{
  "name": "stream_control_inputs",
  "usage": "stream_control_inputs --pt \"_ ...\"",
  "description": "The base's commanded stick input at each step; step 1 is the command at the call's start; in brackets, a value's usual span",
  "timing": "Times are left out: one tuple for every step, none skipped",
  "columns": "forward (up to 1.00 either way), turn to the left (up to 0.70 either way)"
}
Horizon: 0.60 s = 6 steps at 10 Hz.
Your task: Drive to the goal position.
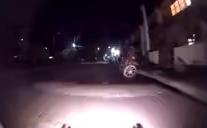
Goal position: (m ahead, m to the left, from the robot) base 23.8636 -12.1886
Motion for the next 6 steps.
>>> stream_control_inputs --pt "0.6 0.0" --pt "0.6 0.0" --pt "0.6 0.0" --pt "0.6 0.0" --pt "0.6 0.0" --pt "0.6 0.0"
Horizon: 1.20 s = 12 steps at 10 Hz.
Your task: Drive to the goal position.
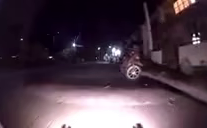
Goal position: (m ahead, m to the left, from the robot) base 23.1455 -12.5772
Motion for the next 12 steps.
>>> stream_control_inputs --pt "0.6 0.0" --pt "0.6 0.0" --pt "0.6 0.0" --pt "0.6 0.0" --pt "0.6 0.0" --pt "0.6 0.0" --pt "0.6 0.0" --pt "0.6 -0.01" --pt "0.6 -0.09" --pt "0.6 -0.15" --pt "0.6 -0.15" --pt "0.6 -0.15"
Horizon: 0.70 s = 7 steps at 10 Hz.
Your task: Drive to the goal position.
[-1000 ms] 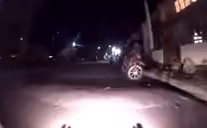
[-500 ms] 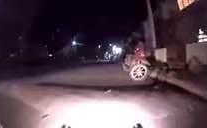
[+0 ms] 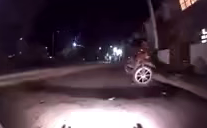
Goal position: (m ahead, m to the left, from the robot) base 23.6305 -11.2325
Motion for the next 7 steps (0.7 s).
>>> stream_control_inputs --pt "0.6 -0.15" --pt "0.6 -0.1" --pt "0.6 0.0" --pt "0.6 0.0" --pt "0.6 0.0" --pt "0.6 0.0" --pt "0.6 0.0"
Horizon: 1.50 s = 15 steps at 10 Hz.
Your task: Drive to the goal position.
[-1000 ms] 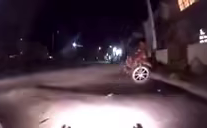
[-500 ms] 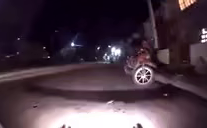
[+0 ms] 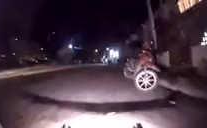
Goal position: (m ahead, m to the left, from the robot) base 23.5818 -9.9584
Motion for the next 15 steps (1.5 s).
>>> stream_control_inputs --pt "0.6 0.0" --pt "0.6 0.0" --pt "0.6 0.0" --pt "0.6 0.0" --pt "0.6 0.0" --pt "0.6 0.0" --pt "0.6 0.0" --pt "0.6 0.0" --pt "0.6 0.0" --pt "0.6 0.0" --pt "0.6 0.0" --pt "0.6 0.0" --pt "0.6 0.0" --pt "0.6 0.0" --pt "0.6 0.0"
